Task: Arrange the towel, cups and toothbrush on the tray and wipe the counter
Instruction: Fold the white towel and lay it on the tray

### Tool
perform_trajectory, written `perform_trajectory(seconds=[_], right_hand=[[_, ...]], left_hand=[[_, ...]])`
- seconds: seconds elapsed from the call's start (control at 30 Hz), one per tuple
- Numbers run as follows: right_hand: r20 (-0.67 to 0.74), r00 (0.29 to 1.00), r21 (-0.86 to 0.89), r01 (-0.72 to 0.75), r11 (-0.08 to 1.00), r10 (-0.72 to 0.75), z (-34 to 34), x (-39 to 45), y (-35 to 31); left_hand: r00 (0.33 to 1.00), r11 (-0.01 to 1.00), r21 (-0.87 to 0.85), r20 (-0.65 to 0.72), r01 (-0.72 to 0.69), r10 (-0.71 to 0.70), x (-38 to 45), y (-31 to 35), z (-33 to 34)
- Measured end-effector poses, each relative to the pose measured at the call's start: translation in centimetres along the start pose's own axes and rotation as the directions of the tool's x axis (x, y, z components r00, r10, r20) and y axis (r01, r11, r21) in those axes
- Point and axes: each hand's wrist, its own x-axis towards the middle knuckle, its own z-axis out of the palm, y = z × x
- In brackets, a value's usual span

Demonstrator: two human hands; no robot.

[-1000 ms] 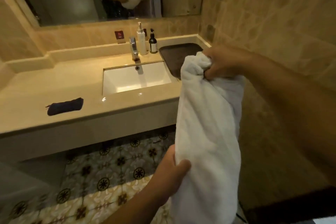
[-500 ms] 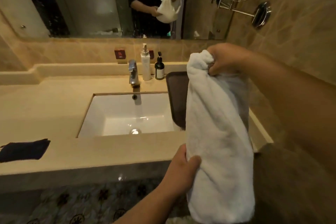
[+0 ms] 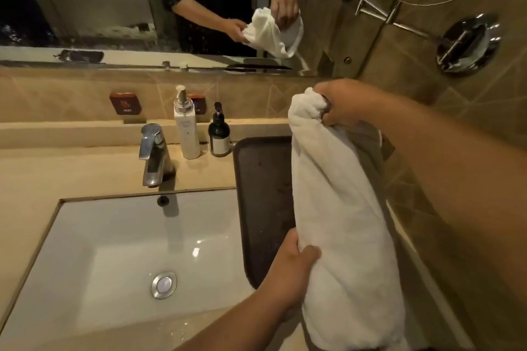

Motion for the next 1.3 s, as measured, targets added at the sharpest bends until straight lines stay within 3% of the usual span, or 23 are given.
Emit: perform_trajectory(seconds=[0.3, 0.5, 0.6, 0.7, 0.83, 0.9, 1.03, 1.1, 1.2, 1.3], right_hand=[[0.109, 0.993, 0.009, 0.045, 0.999, -0.046, 7.3, 8.8, 5.4], [0.192, 0.981, 0.129, -0.009, 0.992, -0.016, 14.8, 12.7, 8.9], [0.144, 0.988, 0.249, -0.083, 0.965, 0.048, 19.7, 13.2, 10.1], [0.065, 0.997, 0.118, -0.058, 0.991, 0.05, 22.8, 14.4, 10.5], [0.057, 0.989, -0.088, -0.133, 0.987, 0.139, 24.4, 14.2, 10.8], [-0.009, 0.986, -0.081, -0.169, 0.982, 0.169, 24.2, 12.8, 10.4], [-0.085, 0.956, 0.096, -0.272, 0.958, 0.28, 23.3, 7.6, 8.3], [-0.082, 0.951, 0.144, -0.286, 0.947, 0.299, 23.4, 4.5, 6.8], [0.032, 0.976, 0.045, -0.217, 0.975, 0.215, 25.2, 1.5, 5.6], [0.081, 0.975, 0.028, -0.209, 0.977, 0.206, 27.0, 1.1, 6.7]], left_hand=[[0.993, 0.99, -0.086, -0.031, 0.109, -0.112, 8.8, -0.7, 2.6], [0.982, 0.99, 0.032, -0.137, 0.136, -0.13, 13.1, -2.4, 3.7], [0.972, 0.989, 0.041, -0.192, 0.146, -0.135, 14.6, -3.3, 3.4], [0.968, 0.986, 0.087, -0.221, 0.142, -0.12, 15.5, -3.5, 2.8], [0.969, 0.971, 0.217, -0.241, 0.101, -0.047, 15.3, -2.6, 2.5], [0.973, 0.95, 0.302, -0.229, 0.078, -0.007, 14.9, -2.4, 2.3], [0.962, 0.86, 0.491, -0.273, 0.14, -0.001, 13.9, -2.7, 2.1], [0.955, 0.749, 0.645, -0.291, 0.15, 0.06, 14.3, -2.8, 2.7], [0.958, 0.514, 0.853, -0.216, 0.091, 0.189, 14.8, -2.6, 4.9], [0.944, 0.47, 0.882, -0.157, 0.003, 0.289, 15.2, -3.0, 6.9]])
